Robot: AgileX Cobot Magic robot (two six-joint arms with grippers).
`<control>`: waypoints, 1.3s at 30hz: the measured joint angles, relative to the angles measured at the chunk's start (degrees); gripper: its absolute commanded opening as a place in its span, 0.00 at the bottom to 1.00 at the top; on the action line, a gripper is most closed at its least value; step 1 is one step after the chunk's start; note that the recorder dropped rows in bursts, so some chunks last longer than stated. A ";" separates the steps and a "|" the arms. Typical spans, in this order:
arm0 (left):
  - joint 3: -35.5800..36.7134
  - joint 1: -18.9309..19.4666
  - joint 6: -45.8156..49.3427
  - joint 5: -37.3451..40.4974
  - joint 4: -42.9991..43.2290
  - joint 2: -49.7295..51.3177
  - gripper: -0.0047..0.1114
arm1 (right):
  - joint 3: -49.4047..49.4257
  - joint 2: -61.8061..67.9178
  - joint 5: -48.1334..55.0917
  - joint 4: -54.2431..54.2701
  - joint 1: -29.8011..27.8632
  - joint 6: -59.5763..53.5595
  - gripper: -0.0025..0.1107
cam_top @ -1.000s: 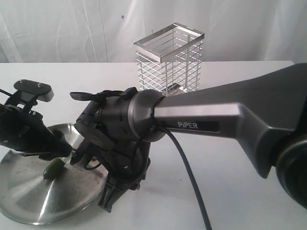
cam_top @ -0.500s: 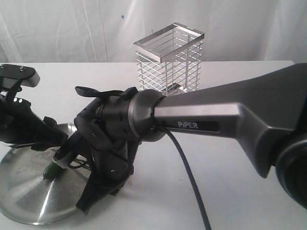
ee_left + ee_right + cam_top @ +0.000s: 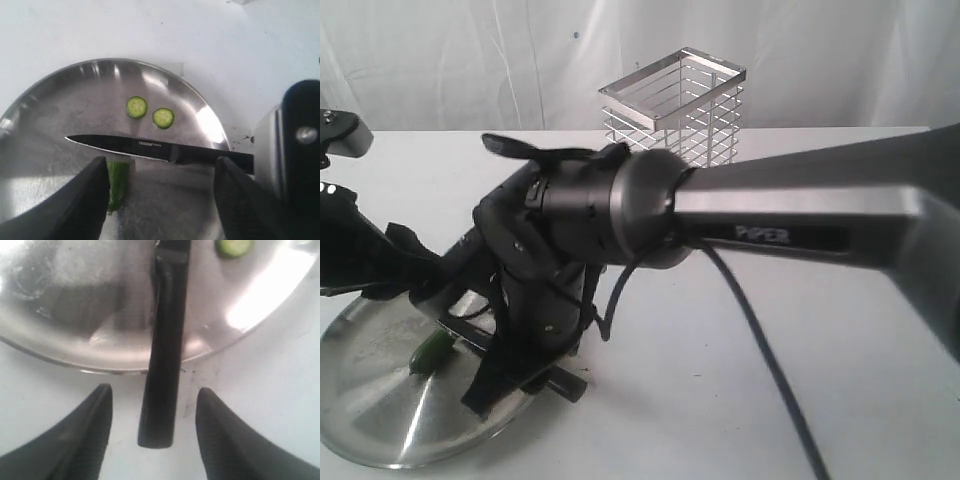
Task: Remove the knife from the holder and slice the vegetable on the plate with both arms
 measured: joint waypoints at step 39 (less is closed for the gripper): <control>13.13 0.00 -4.07 9.13 -1.71 -57.43 0.04 | 53.67 -64.25 -43.01 0.05 0.00 11.98 0.02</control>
